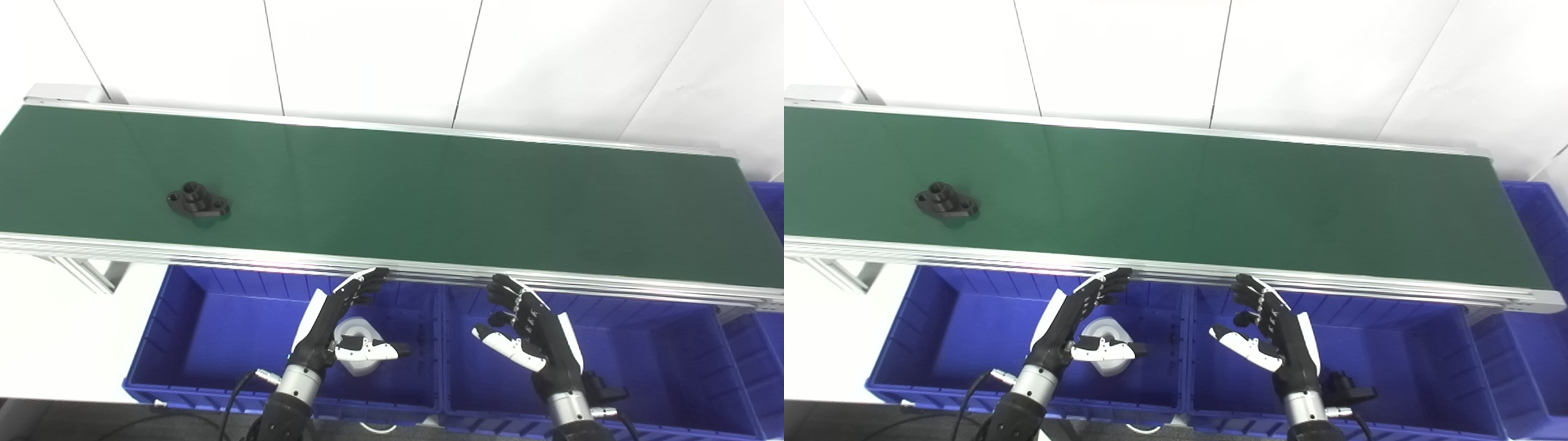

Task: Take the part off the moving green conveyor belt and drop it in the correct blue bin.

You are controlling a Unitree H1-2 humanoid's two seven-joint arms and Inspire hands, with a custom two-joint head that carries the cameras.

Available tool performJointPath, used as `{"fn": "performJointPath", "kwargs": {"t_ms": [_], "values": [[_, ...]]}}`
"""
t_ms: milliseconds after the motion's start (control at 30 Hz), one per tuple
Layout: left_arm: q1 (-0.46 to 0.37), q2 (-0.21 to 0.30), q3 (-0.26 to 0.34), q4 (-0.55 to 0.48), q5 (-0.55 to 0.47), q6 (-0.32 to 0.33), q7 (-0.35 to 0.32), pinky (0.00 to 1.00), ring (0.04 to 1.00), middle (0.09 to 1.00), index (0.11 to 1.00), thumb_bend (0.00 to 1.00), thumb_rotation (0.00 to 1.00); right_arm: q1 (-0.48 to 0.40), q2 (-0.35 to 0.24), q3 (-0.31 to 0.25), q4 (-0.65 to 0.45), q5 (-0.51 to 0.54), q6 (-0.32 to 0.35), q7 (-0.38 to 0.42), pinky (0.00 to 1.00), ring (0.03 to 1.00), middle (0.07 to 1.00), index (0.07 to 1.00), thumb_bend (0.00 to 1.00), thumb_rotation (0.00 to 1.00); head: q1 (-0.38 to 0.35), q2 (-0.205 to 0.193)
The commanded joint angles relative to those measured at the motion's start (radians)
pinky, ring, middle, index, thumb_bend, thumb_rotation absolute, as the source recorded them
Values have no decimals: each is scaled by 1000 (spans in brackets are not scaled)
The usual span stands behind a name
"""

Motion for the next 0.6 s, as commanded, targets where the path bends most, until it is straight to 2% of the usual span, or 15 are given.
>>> {"fn": "performJointPath", "kwargs": {"t_ms": [0, 567], "values": [[-15, -8, -1, -31, -7, -35, 0, 761, 809, 818, 808, 747, 202, -2, 1, -2, -34, 11, 12, 7, 701, 791, 785, 799, 734, 244, 1, 1], [-16, -8, -2, -41, 2, -10, -3, 763, 820, 828, 814, 747, 211, -2, -2, -1, -33, 16, 18, 7, 706, 804, 797, 807, 727, 276, 1, 0]]}}
